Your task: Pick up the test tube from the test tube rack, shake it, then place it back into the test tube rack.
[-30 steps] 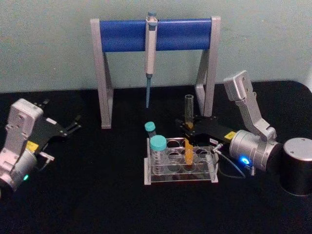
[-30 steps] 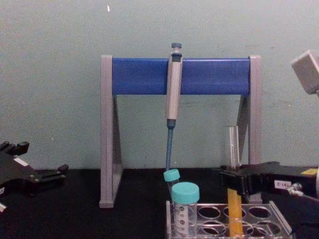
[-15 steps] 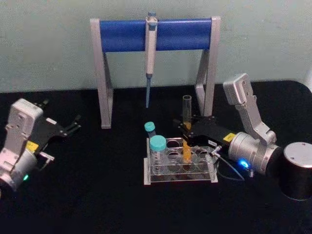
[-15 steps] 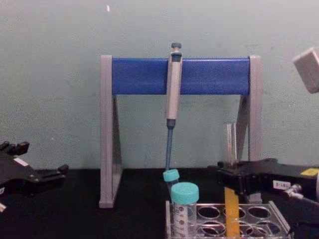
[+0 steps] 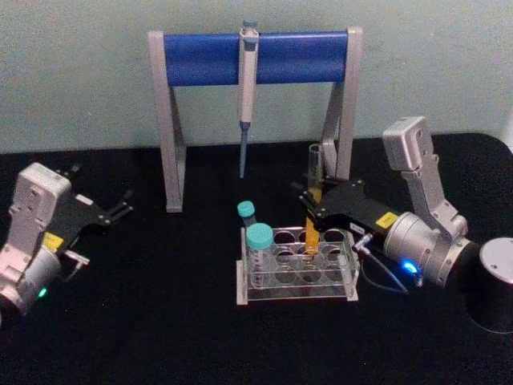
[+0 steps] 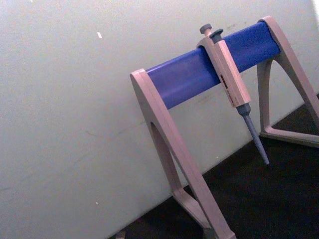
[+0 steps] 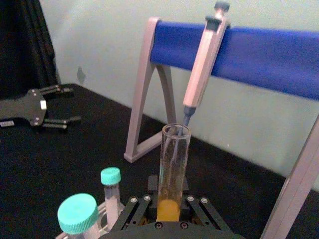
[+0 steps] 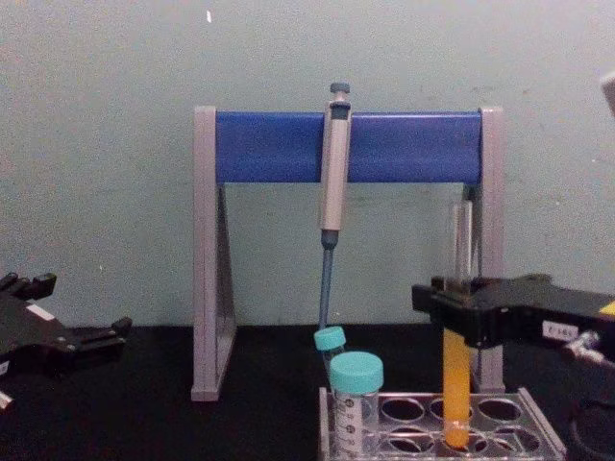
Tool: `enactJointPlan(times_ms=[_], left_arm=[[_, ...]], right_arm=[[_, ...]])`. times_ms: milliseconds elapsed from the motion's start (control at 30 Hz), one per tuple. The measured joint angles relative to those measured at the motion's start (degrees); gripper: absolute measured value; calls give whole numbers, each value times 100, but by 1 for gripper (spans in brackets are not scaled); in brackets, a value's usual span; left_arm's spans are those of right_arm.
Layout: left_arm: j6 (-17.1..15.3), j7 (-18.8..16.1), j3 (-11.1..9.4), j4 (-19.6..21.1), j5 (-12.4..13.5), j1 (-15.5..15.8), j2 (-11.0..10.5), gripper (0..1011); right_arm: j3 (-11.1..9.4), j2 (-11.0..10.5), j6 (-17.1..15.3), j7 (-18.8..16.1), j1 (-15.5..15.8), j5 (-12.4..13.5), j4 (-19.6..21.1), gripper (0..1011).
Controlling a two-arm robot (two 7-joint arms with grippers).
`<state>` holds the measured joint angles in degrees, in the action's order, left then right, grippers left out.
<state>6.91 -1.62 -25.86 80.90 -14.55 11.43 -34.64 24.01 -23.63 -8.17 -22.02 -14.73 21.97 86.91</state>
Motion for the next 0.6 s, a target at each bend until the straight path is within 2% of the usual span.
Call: enactJointPlan(times_ms=[367,600], left_arm=[[0,0,0,0,0,0,0,1001],[0,0,0,0,0,0,0,1001]], right_arm=[[-141,-7,223,-103,51,22,280,230],[-111,21,319,-201,-138,-2,314,230]])
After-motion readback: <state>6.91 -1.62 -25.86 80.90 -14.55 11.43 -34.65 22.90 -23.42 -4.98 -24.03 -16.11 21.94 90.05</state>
